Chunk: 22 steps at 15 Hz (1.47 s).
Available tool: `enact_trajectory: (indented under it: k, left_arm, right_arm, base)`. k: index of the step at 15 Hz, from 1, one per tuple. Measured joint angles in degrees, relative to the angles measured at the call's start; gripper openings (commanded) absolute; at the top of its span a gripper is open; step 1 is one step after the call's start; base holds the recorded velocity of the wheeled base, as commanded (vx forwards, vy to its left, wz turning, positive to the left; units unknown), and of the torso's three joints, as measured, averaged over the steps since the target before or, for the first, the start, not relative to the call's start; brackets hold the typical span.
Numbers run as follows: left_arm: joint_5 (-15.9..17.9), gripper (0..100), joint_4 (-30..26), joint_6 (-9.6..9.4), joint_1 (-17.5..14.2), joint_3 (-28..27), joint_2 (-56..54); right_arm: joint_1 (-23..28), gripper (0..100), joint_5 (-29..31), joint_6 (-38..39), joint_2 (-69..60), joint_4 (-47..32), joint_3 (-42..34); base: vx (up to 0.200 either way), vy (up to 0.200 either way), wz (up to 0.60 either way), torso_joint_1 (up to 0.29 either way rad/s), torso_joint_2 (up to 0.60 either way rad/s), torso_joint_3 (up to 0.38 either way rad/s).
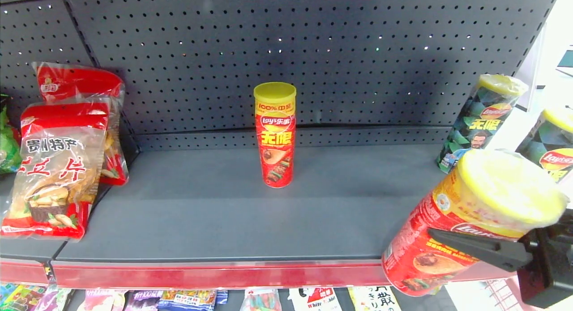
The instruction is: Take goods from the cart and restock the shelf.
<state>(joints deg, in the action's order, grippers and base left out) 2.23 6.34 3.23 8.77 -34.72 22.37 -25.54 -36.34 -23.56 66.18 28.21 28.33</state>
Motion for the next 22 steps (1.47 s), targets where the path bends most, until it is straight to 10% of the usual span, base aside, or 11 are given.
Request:
enact_trajectory:
  k: [6, 12, 17, 22]
  left_arm:
    - [8.06, 100, 11.91, -2.5, 0.0, -12.28, 25.7]
    - [25.98, 100, 29.92, -7.06, -13.56, -0.85, 36.12]
    - [37.71, 100, 40.05, -7.13, -14.98, 6.96, 41.33]
    - [40.27, 100, 47.99, -7.11, -14.96, 13.25, 46.95]
  right_arm:
    - [0.0, 0, 0.82, 1.73, 0.55, 0.09, 2.91]
    - [0.07, 0, 1.08, 1.89, 0.77, 0.09, 2.91]
    - [0.35, 0, 1.37, 1.89, 1.62, 0.23, 3.06]
    - [1.6, 0, 1.37, 1.95, 2.5, 0.34, 2.8]
  base:
    - [0.0, 0.0, 0.0, 0.0, 0.0, 0.0]
    - [0.0, 0.0, 0.0, 0.0, 0.0, 0.0]
    - [0.0, 0.0, 0.0, 0.0, 0.0, 0.0]
    - [0.0, 0.0, 0.0, 0.0, 0.0, 0.0]
